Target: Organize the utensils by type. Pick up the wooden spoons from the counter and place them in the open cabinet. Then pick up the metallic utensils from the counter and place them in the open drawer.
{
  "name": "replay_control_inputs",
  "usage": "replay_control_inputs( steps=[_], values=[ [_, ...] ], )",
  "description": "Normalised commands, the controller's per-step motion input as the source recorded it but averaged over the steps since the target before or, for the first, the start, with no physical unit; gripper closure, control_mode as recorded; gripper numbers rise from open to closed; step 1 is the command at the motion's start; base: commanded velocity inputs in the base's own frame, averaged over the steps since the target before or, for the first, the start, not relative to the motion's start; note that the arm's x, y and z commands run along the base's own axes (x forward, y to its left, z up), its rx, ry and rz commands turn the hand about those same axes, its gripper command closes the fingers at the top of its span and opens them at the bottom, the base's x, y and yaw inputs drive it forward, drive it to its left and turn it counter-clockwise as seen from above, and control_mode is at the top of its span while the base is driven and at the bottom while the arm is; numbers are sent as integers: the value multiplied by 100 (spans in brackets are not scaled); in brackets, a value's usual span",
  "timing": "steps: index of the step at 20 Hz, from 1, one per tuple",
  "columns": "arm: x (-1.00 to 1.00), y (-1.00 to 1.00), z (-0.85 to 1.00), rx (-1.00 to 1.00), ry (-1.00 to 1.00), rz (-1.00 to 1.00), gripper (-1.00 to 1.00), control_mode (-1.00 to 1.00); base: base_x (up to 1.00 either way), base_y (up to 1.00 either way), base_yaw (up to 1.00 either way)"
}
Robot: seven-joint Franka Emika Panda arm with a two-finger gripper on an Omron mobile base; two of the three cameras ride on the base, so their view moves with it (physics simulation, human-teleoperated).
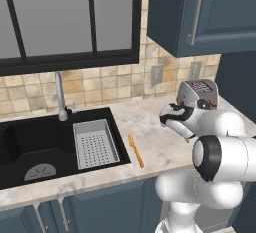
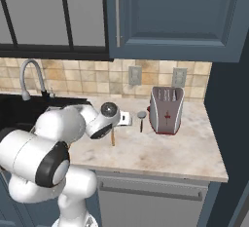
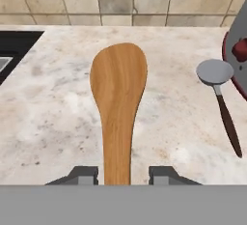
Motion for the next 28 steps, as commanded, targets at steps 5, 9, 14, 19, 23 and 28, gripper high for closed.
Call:
replay_control_inputs(
  steps=[5,9,14,19,23,28],
  values=[
    [-68,24,69,-4,0,32,100,-100,0,0,0],
    [-54,25,77,-12,-1,36,100,-100,0,0,0],
    [-45,26,81,-26,0,45,100,-100,0,0,0],
    [-64,26,50,-35,0,45,100,-100,0,0,0],
    [-73,20,36,-28,-14,37,100,-100,0,0,0],
    [-68,7,41,-4,-13,13,100,-100,0,0,0]
  ],
)
